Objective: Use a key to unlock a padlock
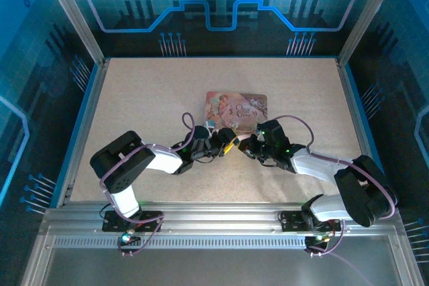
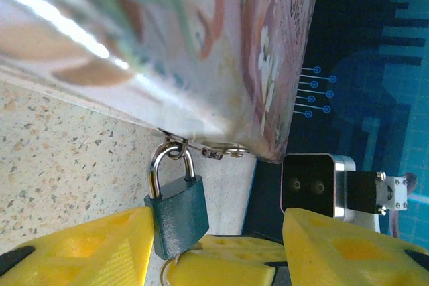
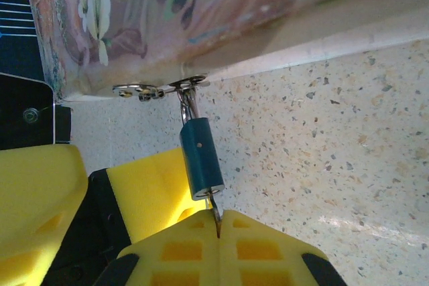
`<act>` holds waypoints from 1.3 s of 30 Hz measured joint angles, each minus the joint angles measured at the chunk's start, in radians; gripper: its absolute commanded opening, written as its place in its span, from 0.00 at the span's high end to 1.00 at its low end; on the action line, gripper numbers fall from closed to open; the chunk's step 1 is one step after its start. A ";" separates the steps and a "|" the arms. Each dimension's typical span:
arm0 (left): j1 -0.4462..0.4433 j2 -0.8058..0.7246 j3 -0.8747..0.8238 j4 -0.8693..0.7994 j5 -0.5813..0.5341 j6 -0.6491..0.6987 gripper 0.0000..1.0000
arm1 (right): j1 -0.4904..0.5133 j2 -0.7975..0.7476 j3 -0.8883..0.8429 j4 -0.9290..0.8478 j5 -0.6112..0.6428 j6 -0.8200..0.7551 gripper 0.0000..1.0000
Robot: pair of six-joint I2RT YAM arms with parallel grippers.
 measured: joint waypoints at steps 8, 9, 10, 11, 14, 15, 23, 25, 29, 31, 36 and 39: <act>-0.022 -0.071 0.008 -0.180 -0.063 -0.019 0.49 | 0.002 0.015 0.002 0.016 0.000 0.000 1.00; -0.022 -0.071 0.007 -0.180 -0.069 -0.026 0.50 | 0.003 0.016 0.002 0.017 0.000 0.000 1.00; -0.022 -0.071 0.005 -0.179 -0.077 -0.036 0.51 | 0.003 0.017 0.002 0.019 0.000 0.000 0.99; -0.022 -0.071 0.005 -0.178 -0.083 -0.043 0.51 | 0.005 0.018 0.002 0.021 0.000 0.000 1.00; -0.024 -0.070 0.005 -0.166 -0.097 -0.063 0.51 | 0.006 0.020 0.002 0.026 0.000 0.001 0.99; -0.024 -0.070 0.005 -0.160 -0.098 -0.068 0.51 | 0.006 0.020 0.002 0.026 0.000 0.003 0.99; -0.041 -0.043 0.005 -0.134 -0.112 -0.093 0.52 | 0.007 0.020 0.002 0.031 0.000 0.011 0.99; -0.046 -0.036 0.005 -0.134 -0.116 -0.097 0.53 | 0.007 0.020 0.002 0.031 0.000 0.012 0.99; -0.053 -0.016 0.006 -0.124 -0.120 -0.100 0.55 | 0.007 0.020 0.002 0.031 0.000 0.014 0.99; -0.057 -0.003 0.006 -0.114 -0.126 -0.105 0.58 | 0.007 0.020 0.002 0.031 0.000 0.015 0.99; -0.066 0.010 0.007 -0.082 -0.151 -0.128 0.64 | 0.007 0.020 0.002 0.032 0.001 0.020 0.99; -0.068 0.016 0.007 -0.063 -0.170 -0.146 0.67 | 0.007 0.020 0.002 0.035 0.001 0.026 0.99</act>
